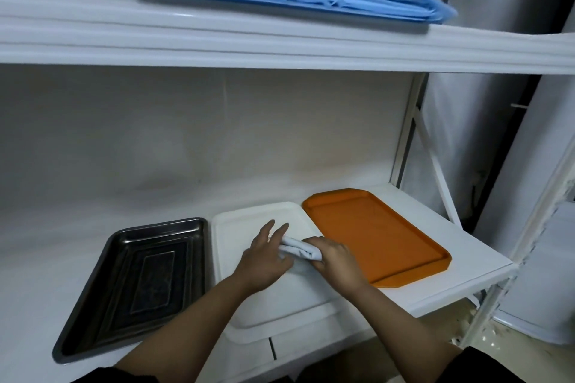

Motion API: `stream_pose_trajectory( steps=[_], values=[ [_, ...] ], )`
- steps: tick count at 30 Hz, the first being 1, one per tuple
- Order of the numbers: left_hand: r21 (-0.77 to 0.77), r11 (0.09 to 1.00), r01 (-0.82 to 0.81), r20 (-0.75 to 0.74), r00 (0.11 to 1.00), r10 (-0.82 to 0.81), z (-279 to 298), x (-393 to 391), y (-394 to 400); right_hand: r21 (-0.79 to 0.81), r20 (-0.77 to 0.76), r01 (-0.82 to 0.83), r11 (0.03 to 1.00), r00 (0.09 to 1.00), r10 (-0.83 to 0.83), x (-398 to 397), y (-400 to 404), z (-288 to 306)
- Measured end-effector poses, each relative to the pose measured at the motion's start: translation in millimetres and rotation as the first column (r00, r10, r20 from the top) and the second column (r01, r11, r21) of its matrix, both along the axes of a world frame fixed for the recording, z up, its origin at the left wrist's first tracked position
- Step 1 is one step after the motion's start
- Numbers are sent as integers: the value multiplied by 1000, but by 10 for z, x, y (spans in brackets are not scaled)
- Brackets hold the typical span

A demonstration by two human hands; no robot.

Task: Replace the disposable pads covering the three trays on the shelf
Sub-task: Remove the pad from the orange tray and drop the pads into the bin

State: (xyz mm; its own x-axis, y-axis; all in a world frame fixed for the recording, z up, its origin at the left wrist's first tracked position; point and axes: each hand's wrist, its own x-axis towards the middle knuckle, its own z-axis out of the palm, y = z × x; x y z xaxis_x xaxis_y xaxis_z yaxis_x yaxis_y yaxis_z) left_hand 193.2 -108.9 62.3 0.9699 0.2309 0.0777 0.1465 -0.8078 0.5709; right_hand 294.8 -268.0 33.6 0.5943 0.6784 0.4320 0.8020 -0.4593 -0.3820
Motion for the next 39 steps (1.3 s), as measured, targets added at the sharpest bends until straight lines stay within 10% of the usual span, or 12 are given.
stream_pose_trajectory(
  steps=[4, 9, 21, 27, 32, 39],
  values=[
    [437, 897, 69, 140, 980, -144, 71, -82, -38, 40, -4, -77, 996, 997, 77, -117, -136, 149],
    [570, 821, 37, 295, 923, -247, 197, -130, -155, 6, 116, -118, 993, 986, 117, -327, -298, 329],
    [101, 990, 103, 307, 943, -129, 160, -609, -552, -34, -219, 87, 996, 971, -93, -506, -971, 409],
    [-237, 964, 120, 200, 977, -73, -51, -732, -663, 133, -598, 86, 987, 801, 11, -656, -1206, 347],
    [-308, 950, 49, 43, 998, -37, -276, -837, -704, 265, -762, 114, 958, 633, 135, -824, -1354, 295],
    [-239, 957, 162, -51, 982, -179, -402, -984, -736, 137, -720, 46, 990, 691, 67, -950, -1435, 145]
  ],
)
